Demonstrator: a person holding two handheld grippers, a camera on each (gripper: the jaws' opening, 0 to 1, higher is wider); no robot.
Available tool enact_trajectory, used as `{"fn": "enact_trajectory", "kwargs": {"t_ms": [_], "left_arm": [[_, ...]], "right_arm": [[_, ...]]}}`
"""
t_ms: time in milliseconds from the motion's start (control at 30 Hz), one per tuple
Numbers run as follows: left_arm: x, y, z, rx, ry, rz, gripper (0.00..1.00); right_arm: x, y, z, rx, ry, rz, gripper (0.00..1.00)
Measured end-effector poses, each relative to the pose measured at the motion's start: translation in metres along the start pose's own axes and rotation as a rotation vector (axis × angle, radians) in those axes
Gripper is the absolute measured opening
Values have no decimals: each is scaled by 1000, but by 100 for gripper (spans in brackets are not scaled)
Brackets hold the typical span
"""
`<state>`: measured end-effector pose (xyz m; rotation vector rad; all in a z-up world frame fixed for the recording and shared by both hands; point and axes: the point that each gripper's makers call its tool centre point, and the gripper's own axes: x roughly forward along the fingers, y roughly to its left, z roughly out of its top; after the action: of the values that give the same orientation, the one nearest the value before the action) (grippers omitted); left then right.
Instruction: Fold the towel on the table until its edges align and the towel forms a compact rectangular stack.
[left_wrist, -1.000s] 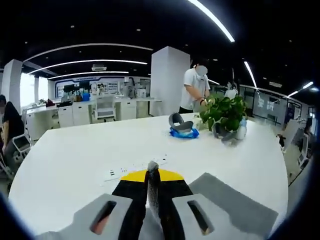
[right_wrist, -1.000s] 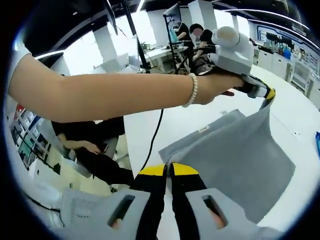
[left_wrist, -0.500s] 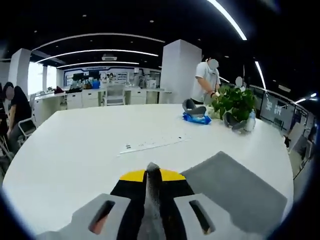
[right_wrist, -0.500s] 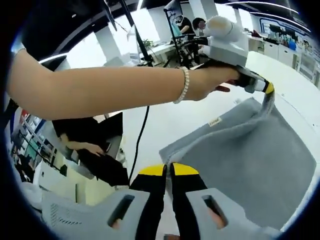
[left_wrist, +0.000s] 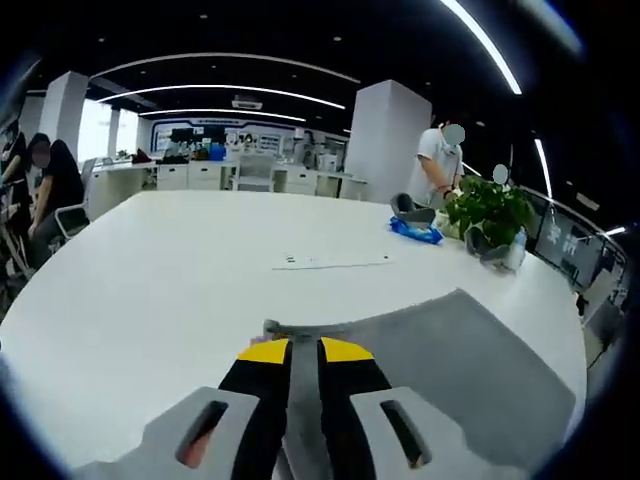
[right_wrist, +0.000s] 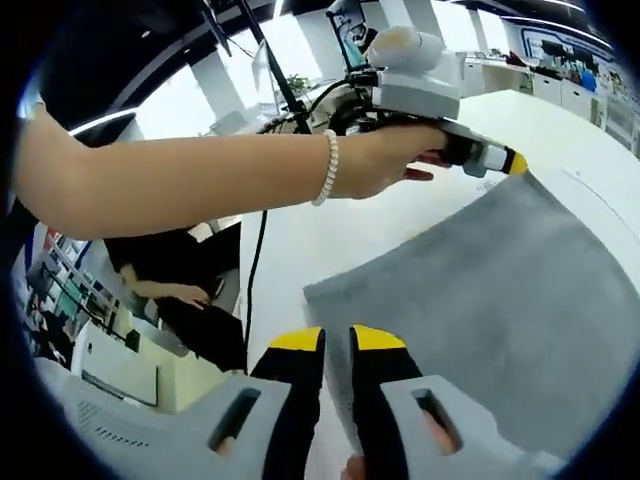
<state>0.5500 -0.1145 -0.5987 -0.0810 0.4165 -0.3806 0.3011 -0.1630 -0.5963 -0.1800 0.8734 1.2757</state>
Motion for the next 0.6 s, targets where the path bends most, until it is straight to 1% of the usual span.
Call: {"fn": "enact_trajectory", "kwargs": {"t_ms": [33,100,167,233,267,300,333,400,467,533,600], "left_arm": [[-6,1,-2,-19,-8,12,11],[-15,0,-7,-31,-12,22,11],[-27,-2,-15,-56,-15,44,11],[-42,-7,-21,-97,-30,73,11],[-51,-13,-25,-109,-38,82,11],[-58,-17,-29,-112,-41,89,11],[-67,-24,-35,-114,-45,99,11],[-82,-37,-45,-136,-48,118,11],[-95,-53,-55,-138,-46,126,11],[-105,-64,-63,-115,-35,136,11],[-114,-73,-70,-111,-27,144,11]], "right_arm": [[-3,-2,-1,2,0,-3,9],[-10,-10,-4,7,-6,-21,10],[-24,-26,-8,21,-15,-54,10],[-40,-48,-11,29,-24,-108,11],[-52,-63,-12,25,-29,-148,11],[-60,-75,-12,23,-30,-176,11],[-72,-92,-13,21,-32,-216,11],[-90,-118,-14,30,-41,-270,11],[-105,-138,-15,32,-36,-298,10],[-118,-153,-15,19,-34,-340,10],[-129,-168,-15,4,-29,-368,9]]}}
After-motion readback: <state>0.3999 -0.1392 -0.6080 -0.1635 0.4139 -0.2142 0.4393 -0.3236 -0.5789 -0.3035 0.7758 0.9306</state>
